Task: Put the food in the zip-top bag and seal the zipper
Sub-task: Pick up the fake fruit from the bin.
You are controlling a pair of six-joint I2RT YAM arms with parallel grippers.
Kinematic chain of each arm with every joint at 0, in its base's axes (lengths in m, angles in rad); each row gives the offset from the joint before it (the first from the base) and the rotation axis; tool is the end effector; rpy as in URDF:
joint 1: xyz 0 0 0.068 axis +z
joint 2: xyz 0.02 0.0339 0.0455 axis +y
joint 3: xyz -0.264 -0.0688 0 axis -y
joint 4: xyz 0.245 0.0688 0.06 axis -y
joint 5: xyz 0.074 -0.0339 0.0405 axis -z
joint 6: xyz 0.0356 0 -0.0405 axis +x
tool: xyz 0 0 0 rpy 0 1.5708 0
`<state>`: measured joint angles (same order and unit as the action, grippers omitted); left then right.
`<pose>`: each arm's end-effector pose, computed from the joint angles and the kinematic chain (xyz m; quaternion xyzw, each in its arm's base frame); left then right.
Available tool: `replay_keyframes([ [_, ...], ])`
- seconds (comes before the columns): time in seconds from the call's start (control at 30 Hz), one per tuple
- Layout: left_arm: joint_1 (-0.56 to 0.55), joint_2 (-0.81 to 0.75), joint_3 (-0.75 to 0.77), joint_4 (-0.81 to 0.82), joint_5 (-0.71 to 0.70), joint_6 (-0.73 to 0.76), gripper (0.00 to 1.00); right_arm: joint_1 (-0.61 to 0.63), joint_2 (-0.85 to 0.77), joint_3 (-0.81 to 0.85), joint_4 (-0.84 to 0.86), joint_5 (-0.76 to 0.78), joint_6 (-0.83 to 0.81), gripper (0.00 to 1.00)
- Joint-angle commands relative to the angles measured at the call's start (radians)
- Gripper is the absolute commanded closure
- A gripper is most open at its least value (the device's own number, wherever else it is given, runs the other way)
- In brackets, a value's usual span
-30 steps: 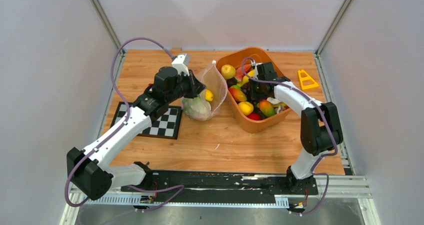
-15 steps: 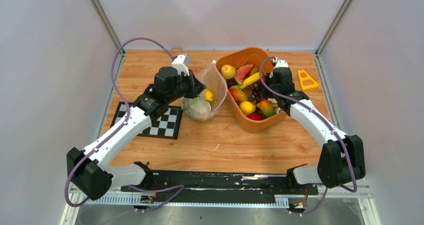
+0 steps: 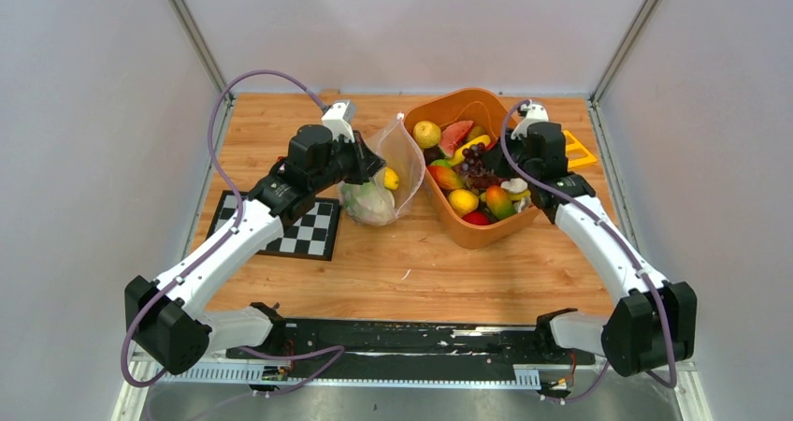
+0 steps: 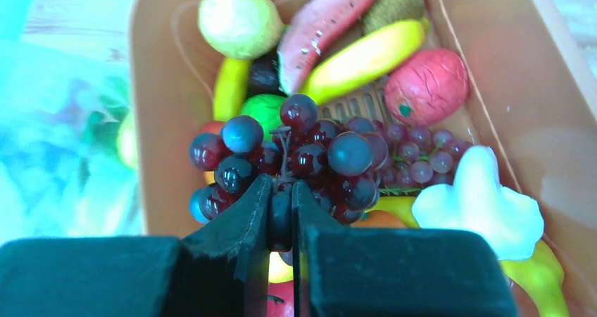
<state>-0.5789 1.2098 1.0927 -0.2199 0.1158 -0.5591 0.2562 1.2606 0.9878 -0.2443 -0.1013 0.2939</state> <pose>0.2324 -0.1568 0.3553 0.0415 0.8139 -0.3509 0.4611 0.2764 0.0761 0.3026 -0.0092 0.8636 0.1785 0.4714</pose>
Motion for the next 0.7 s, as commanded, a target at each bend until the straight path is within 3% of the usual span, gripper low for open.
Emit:
replay_keyframes([
  [0.0,0.004,-0.008,0.023,0.019,0.012,0.01,1.0,-0.003,-0.104,0.058,0.053,-0.06,-0.002,1.0],
  [0.47,0.005,-0.007,0.017,0.026,0.024,0.003,1.0,-0.004,-0.215,0.045,0.152,-0.224,0.047,1.0],
  [0.67,0.004,-0.002,0.015,0.035,0.037,-0.003,1.0,-0.001,-0.272,-0.011,0.376,-0.369,0.176,1.0],
])
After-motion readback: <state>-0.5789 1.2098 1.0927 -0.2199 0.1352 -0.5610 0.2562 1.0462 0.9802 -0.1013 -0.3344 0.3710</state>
